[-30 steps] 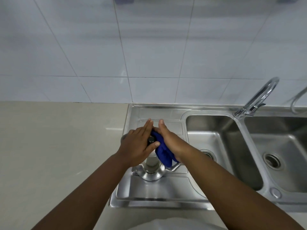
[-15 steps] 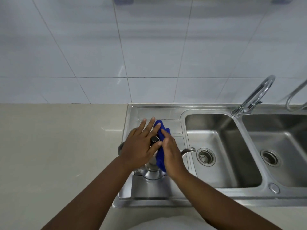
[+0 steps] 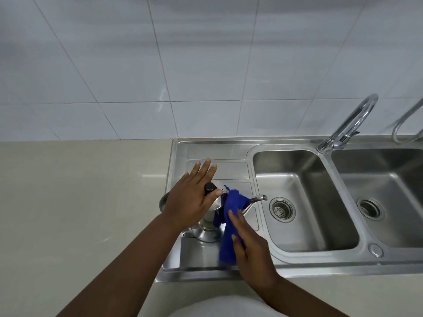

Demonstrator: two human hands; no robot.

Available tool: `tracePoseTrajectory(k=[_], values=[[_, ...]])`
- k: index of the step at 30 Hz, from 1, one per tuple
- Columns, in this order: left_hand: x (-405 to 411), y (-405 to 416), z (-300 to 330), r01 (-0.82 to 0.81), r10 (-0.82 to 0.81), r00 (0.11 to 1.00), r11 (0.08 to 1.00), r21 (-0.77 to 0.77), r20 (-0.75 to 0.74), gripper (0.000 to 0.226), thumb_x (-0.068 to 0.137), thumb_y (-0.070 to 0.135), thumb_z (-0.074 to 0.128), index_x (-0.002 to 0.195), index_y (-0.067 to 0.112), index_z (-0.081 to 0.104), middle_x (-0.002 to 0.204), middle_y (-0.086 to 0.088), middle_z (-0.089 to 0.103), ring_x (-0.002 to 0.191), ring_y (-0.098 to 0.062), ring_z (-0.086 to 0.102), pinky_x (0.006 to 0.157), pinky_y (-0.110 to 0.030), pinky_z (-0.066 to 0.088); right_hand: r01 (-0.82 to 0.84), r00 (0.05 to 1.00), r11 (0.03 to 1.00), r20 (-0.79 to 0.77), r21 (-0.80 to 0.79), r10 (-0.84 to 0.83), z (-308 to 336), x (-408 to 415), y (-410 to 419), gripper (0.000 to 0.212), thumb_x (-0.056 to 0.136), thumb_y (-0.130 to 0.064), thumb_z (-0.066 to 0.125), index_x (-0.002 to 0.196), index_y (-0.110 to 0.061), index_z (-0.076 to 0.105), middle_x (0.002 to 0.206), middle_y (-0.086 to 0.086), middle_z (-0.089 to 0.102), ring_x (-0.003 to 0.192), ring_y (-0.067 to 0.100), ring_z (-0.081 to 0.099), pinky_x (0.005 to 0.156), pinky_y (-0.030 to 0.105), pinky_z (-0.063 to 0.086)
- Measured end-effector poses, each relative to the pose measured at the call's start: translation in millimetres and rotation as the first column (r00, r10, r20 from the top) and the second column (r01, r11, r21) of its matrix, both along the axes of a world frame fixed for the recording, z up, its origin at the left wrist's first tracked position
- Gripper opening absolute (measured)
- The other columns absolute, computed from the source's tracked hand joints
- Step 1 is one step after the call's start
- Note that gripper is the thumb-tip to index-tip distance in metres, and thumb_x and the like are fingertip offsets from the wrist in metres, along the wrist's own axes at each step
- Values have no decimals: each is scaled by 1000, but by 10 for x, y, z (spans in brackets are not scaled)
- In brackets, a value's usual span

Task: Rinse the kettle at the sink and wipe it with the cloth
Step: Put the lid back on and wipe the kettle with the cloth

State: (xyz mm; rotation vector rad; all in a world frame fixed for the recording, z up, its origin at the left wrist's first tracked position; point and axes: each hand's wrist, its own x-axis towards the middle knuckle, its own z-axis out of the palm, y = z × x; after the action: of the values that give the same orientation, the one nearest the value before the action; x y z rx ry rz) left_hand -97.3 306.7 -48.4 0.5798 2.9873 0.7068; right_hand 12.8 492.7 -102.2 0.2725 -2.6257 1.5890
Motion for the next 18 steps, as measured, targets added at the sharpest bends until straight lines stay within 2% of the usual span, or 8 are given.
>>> tracePoseTrajectory(k=[2,4,7,9,11,13,15,18], values=[[-1,1,2,-3,3,1000,1000,2,-2,76,85,73,4,151,34,7,162,12,1,149,-10,-3,121,-42,18,-128,976,957,-139,259,168,-141,106,250,73,92,-1,47,145,-49,30,160,-19,23,148,3,19,118,15,18],[2,0,10,-7,7,1000,1000,1,-7,77,85,73,3,151,33,8,162,11,2,149,-11,-2,121,-41,17,-142,933,836,-210,529,291,-374,196,482,67,88,-8,48,145,-40,35,159,-13,29,150,8,10,119,16,9],[4,7,16,-8,8,1000,1000,-1,-13,78,85,73,3,151,33,9,162,11,4,150,-11,-1,121,-41,18,-181,969,631,27,754,246,-673,214,672,79,59,-10,78,133,-21,52,133,6,63,152,20,-10,114,32,31],[4,8,12,-10,10,1000,1000,3,-15,77,85,73,4,151,33,10,162,11,4,150,-11,-1,121,-41,18,-197,980,536,147,821,134,-750,212,640,75,66,-38,78,133,-18,50,128,10,67,151,29,-9,110,45,35],[1,2,5,-10,10,1000,1000,3,-18,76,86,73,5,151,33,10,162,12,4,150,-10,-1,121,-41,18,-182,981,538,189,823,43,-781,207,548,65,91,-59,41,141,-18,43,140,15,56,146,35,13,115,44,10],[1,-5,1,-10,10,1000,1000,3,-20,75,86,72,6,151,34,9,162,12,4,149,-10,-2,121,-41,18,-200,969,567,249,799,-9,-774,139,423,76,93,-66,19,148,-16,36,152,18,41,143,35,21,115,42,0],[5,-5,4,-12,12,1000,1000,-1,-19,75,86,72,7,151,34,10,162,12,4,149,-10,-2,121,-41,18,-183,969,606,248,774,-25,-736,-10,332,86,88,-71,4,155,-18,13,161,17,11,150,38,9,120,43,-3],[3,-4,4,-14,14,1000,1000,-6,-16,75,87,71,8,151,33,10,162,11,5,149,-9,-2,121,-41,17,-208,941,663,332,720,-65,-686,-227,232,88,72,-76,-16,143,-25,-26,154,9,-32,146,31,-27,119,48,-13]])
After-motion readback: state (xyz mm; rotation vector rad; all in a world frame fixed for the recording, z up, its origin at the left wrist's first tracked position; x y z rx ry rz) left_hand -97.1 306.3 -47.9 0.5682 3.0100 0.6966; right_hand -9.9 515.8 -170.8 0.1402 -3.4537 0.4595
